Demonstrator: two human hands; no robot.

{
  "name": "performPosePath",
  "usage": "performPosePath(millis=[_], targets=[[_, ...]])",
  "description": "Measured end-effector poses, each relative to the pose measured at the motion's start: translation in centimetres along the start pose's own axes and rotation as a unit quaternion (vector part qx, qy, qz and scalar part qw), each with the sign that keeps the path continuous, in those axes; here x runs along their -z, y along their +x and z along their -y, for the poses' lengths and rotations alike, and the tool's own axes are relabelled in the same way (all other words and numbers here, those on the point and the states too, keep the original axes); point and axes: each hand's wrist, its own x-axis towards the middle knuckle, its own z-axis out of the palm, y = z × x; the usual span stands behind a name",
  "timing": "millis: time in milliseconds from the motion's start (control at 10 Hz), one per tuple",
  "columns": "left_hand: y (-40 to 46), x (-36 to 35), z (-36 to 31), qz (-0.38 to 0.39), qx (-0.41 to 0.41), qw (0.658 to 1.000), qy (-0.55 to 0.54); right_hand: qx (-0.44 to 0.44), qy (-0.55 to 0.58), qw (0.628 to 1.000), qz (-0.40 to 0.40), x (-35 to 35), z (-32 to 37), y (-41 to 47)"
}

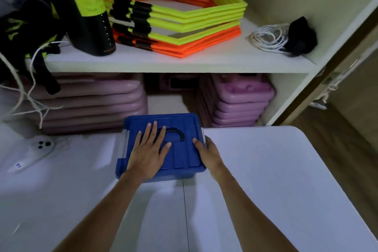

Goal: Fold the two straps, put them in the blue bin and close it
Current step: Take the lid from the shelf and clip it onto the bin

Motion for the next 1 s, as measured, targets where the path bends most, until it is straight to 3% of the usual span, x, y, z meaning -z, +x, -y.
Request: performPosePath(millis=[100,300,500,700,800,900,1000], targets=[[-0.1,0.1,-0.1,-0.004,-0.005,1.0,-0.005,0.041,0.013,0.999,-0.027,-0.6,0.7,0.0],[-0.1,-0.2,0.0,-0.012,-0.002,1.0,0.01,0.155,-0.099,0.977,-0.112,-1.7,0.5,-0.7],[0.0,-0.3,-0.2,-0.012,0.0,1.0,0.011,0.211,-0.199,0.94,-0.177,-2.3,0.5,-1.4],[0.2,-0.2,-0.4,-0.005,-0.001,1.0,0.021,0.232,-0.401,0.883,-0.075,-3.1,0.3,-1.8],[0.0,-0.2,-0.4,0.007,-0.005,1.0,0.025,0.235,-0.5,0.831,-0.063,-3.6,0.2,-2.1],[0.4,0.4,-0.3,0.041,-0.003,0.999,0.007,0.241,-0.541,0.805,-0.029,-3.3,0.4,-1.5],[-0.3,1.8,-0.5,0.058,-0.005,0.997,-0.048,0.221,-0.548,0.807,0.025,-2.6,1.6,-1.8]])
